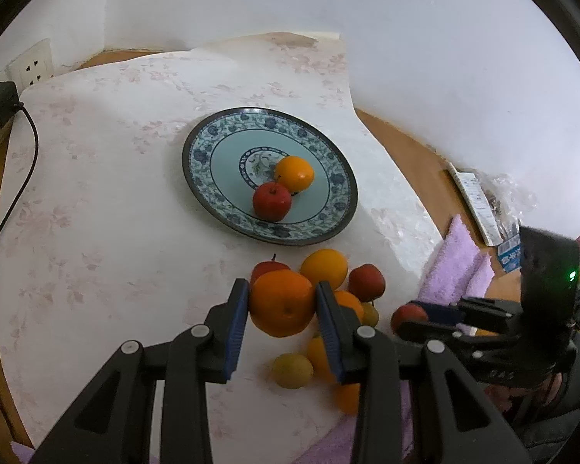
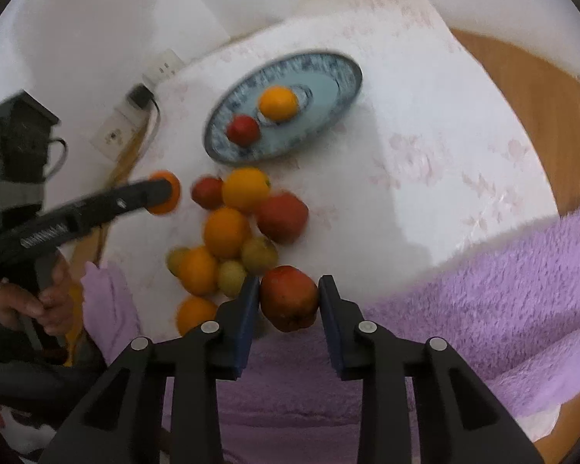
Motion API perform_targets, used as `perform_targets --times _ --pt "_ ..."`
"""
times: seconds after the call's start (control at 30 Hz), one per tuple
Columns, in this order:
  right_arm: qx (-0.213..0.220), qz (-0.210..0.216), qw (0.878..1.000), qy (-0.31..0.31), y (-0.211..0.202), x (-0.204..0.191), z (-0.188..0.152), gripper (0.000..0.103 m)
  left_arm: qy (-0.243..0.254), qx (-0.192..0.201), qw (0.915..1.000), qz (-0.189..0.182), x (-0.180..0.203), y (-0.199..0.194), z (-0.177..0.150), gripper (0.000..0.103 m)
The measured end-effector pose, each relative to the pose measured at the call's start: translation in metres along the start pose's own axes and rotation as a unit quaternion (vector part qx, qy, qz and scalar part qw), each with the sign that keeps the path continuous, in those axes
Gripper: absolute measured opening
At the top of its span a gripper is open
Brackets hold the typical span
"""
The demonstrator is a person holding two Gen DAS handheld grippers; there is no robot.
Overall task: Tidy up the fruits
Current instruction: 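Lift the orange with the left gripper while the right gripper lifts the red apple, then carry the orange with the left gripper while the right gripper carries the apple toward the plate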
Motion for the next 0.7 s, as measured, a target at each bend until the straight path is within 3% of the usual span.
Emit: perform_targets --times 0.27,0.7 --pt "0.029 -0.021 0.999 -0.002 -0.013 0.003 0.025 0.032 0.002 -0.001 1.0000 0.001 -0.001 0.002 0.002 0.036" --pt "0.045 -0.006 0.999 -0.007 -0.007 -0.002 0.061 0.032 0.016 0.017 0.9995 -0.019 0.001 0.002 0.031 0.036"
Point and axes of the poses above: each gripper's, at about its wrist camera, not at the fingertips, and y roughly the way its jaws point, x to its right, z to its top, the point moved 10 cm from there along y, roughly the way its jaws point, and after that the axes turned 8 degrees about -y, right-handed, at the moved point
